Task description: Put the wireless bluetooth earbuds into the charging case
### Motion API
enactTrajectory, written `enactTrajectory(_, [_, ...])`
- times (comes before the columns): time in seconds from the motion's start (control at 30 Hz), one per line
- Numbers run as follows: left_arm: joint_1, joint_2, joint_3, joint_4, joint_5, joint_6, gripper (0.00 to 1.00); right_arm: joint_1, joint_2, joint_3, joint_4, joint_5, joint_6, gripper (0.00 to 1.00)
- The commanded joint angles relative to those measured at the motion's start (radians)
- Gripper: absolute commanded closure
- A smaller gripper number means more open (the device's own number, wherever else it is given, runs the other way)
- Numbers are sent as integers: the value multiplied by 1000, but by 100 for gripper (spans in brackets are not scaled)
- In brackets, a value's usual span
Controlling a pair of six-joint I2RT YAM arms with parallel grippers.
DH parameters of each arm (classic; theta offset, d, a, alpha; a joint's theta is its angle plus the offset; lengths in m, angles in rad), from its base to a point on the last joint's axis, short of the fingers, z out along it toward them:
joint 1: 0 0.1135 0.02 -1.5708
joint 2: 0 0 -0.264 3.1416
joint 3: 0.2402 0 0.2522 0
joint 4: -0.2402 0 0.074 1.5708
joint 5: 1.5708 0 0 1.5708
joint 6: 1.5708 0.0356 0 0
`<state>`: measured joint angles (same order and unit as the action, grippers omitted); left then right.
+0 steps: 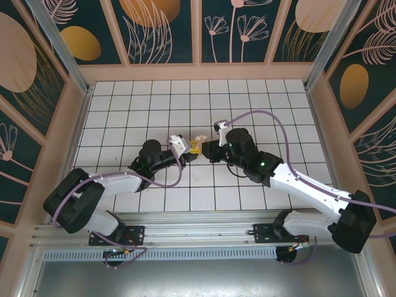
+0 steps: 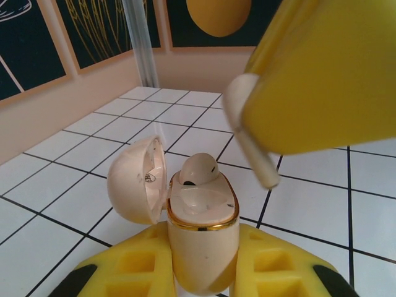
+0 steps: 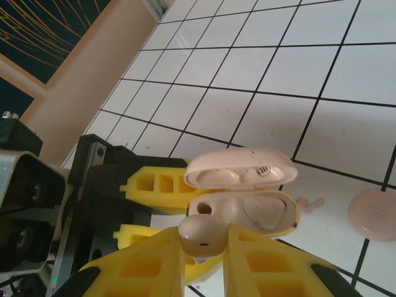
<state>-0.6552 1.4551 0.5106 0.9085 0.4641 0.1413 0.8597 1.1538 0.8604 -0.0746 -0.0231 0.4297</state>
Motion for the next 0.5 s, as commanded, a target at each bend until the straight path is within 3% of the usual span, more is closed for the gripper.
enactTrajectory(0.0, [-9, -12, 27, 24, 17, 24, 89, 13, 19, 31, 72, 14, -17, 79])
enactTrajectory(0.47, [-10, -48, 33, 24, 16, -18, 89, 16, 28, 2, 129, 73, 18, 80])
